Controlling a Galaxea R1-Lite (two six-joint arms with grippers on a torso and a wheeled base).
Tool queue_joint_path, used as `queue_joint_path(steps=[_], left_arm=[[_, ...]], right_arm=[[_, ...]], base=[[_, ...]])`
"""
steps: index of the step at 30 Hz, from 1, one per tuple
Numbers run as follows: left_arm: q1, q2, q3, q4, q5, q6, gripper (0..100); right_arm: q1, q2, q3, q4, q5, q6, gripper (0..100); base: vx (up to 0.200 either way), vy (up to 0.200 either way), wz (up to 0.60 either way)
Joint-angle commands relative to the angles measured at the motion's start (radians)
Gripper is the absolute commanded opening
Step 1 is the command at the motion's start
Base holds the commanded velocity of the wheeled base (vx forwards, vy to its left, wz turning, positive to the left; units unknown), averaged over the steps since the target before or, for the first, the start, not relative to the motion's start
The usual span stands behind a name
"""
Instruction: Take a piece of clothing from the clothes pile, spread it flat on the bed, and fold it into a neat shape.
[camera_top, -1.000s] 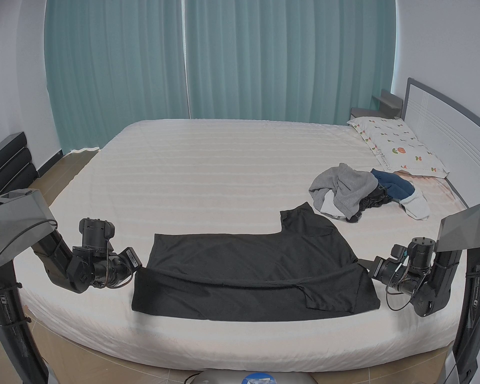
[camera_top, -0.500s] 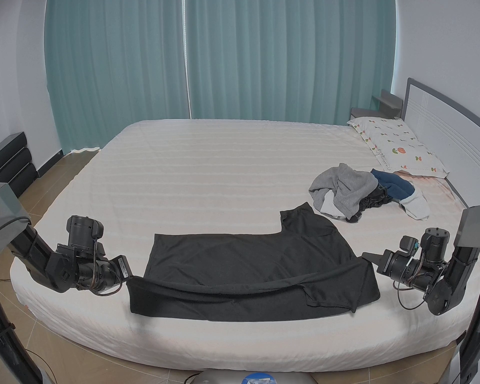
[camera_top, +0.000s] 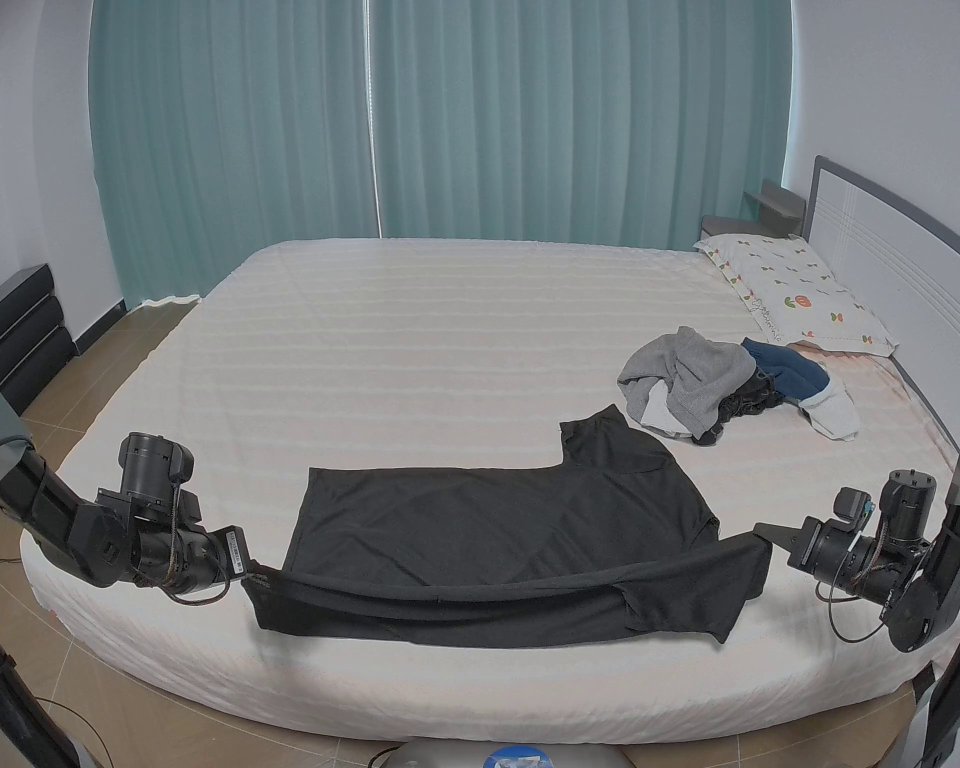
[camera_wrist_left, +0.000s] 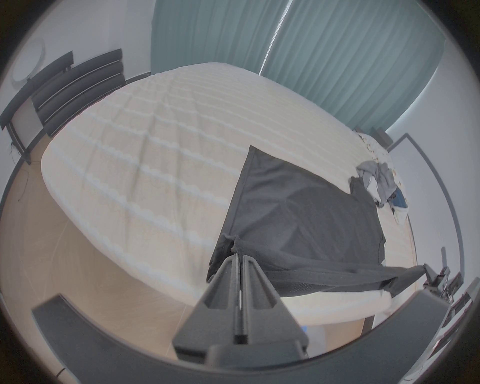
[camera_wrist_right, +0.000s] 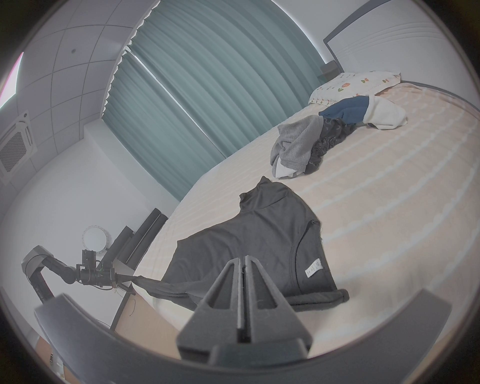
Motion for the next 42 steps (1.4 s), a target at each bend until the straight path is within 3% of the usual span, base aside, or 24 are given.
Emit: queue_joint_path(steps=[1, 7, 16, 24, 40, 42], left_arm=[[0.001, -0.048, 0.012, 0.052, 0.001, 0.035, 0], [-0.002, -0.091, 0.000, 0.210, 0.002, 0.089, 0], [-0.007, -0.082, -0.008, 0.294, 0.007, 0.121, 0], [-0.007, -0.050, -0.017, 0.292, 0.025, 0.119, 0], [0.010, 0.119, -0.143, 0.256, 0.016, 0.006, 0], [0.005, 0.208, -0.150, 0.125, 0.021, -0.069, 0]], right_arm=[[-0.015, -0.015, 0.054, -0.017, 0.010, -0.006, 0], [-0.018, -0.029, 0.127, -0.037, 0.020, -0.018, 0], [-0.061, -0.050, 0.157, 0.012, 0.044, -0.054, 0], [-0.055, -0.046, 0.150, 0.110, 0.063, -0.144, 0], [-0.015, 0.129, -0.156, 0.185, 0.032, -0.136, 0], [0.000, 0.139, -0.268, 0.308, 0.001, -0.136, 0]], base=[[0.000, 0.000, 0.00], [0.000, 0.000, 0.00], [0.000, 0.000, 0.00], [0.000, 0.000, 0.00], [0.000, 0.000, 0.00], [0.000, 0.000, 0.00]])
